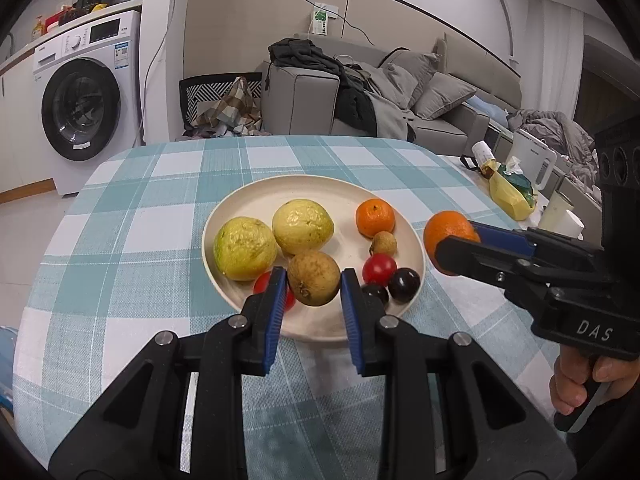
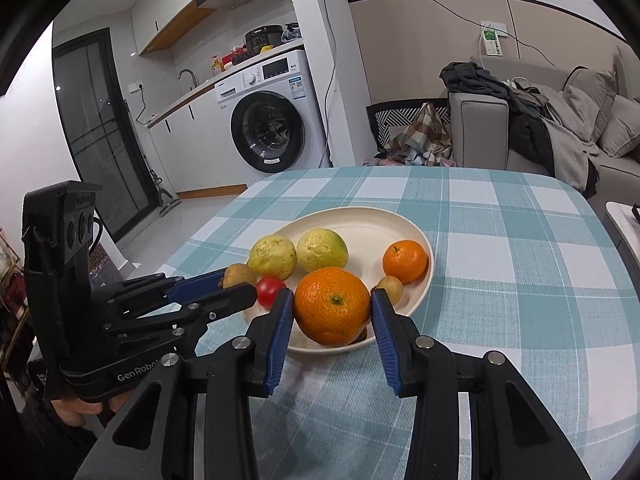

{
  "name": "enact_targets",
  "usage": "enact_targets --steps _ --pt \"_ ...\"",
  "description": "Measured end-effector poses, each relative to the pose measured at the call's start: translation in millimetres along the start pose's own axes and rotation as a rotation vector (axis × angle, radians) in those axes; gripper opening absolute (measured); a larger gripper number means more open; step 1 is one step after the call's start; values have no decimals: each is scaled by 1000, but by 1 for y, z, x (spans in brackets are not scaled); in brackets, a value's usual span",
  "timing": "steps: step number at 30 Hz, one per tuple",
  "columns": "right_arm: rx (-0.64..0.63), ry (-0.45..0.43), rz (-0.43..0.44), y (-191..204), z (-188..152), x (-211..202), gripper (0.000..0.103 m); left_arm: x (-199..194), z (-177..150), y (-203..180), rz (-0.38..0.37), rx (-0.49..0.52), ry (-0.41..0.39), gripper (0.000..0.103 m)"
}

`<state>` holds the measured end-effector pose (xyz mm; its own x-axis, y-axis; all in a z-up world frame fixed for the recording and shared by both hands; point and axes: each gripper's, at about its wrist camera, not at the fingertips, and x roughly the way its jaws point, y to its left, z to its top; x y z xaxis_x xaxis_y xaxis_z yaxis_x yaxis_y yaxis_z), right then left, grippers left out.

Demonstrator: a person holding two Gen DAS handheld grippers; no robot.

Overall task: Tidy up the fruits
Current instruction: 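Carry the orange and brown fruit onto the plate and release both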

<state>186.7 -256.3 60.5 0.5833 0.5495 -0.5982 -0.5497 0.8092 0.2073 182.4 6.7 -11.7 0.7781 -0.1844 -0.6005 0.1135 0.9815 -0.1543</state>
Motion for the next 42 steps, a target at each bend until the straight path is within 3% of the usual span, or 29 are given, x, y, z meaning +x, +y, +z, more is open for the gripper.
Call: enact_targets --steps 15,42 --pt "32 -9 0 -13 25 30 40 33 10 -7 21 16 6 25" --pt "41 53 0 -24 13 61 41 50 5 1 42 13 25 25"
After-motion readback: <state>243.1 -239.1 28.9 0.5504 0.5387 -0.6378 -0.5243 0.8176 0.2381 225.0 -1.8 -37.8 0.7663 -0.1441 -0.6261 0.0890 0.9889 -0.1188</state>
